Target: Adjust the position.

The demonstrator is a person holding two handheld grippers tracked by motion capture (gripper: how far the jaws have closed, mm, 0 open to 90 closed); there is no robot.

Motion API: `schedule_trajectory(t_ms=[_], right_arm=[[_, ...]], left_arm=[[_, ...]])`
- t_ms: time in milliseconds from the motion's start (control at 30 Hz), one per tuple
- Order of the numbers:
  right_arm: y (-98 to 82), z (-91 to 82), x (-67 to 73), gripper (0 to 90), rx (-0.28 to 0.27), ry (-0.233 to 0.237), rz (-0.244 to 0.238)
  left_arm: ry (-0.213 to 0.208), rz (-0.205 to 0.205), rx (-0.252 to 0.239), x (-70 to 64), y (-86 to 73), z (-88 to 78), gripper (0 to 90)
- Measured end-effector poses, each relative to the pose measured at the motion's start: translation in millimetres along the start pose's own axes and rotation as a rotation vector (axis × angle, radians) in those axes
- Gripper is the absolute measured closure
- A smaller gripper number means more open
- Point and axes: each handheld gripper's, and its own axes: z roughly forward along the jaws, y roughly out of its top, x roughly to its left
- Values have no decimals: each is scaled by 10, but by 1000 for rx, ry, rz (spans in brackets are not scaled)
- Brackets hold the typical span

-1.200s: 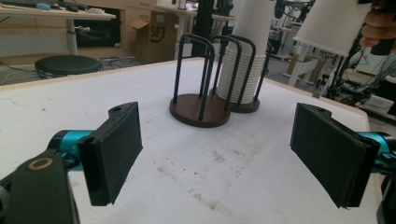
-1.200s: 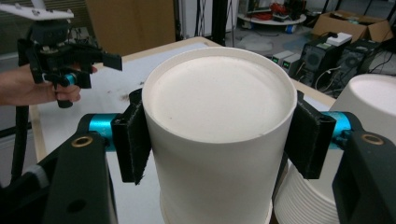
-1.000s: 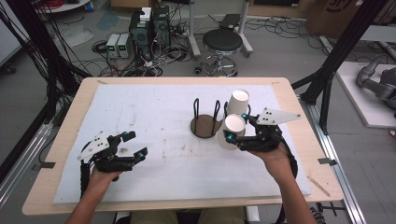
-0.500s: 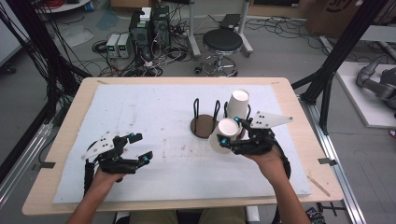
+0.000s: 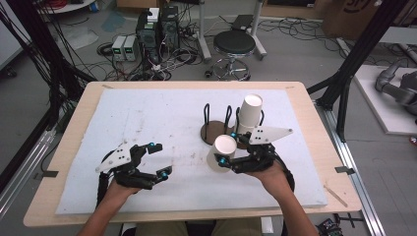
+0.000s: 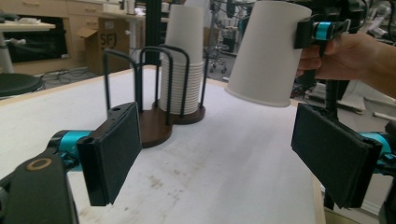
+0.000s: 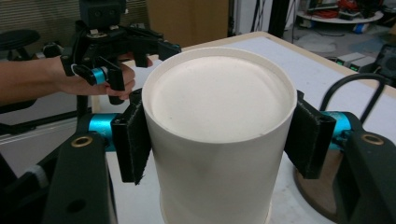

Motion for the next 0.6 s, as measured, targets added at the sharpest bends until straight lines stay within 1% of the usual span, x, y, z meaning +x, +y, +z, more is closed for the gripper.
schedule_trajectory(t_ms=[100, 200, 300, 400, 467, 600], right_arm=[[-1, 33, 33, 336, 5, 15, 1], [3, 59, 46, 336, 3, 25, -2], [6, 81, 58, 336, 1, 33, -6], [-9, 110, 67, 336, 4, 43, 0], [-26, 130, 76, 336, 7, 49, 3], [-52, 156, 89, 336, 7, 51, 13]], left_arm=[[-42, 14, -22, -42, 3, 96, 160], [-71, 40, -19, -73, -15, 213, 160], [-101, 42, -5, -104, -38, 331, 160], [-119, 44, 7, -137, -44, 437, 160], [-123, 47, 17, -149, -44, 494, 160], [-126, 29, 38, -160, -68, 598, 155]])
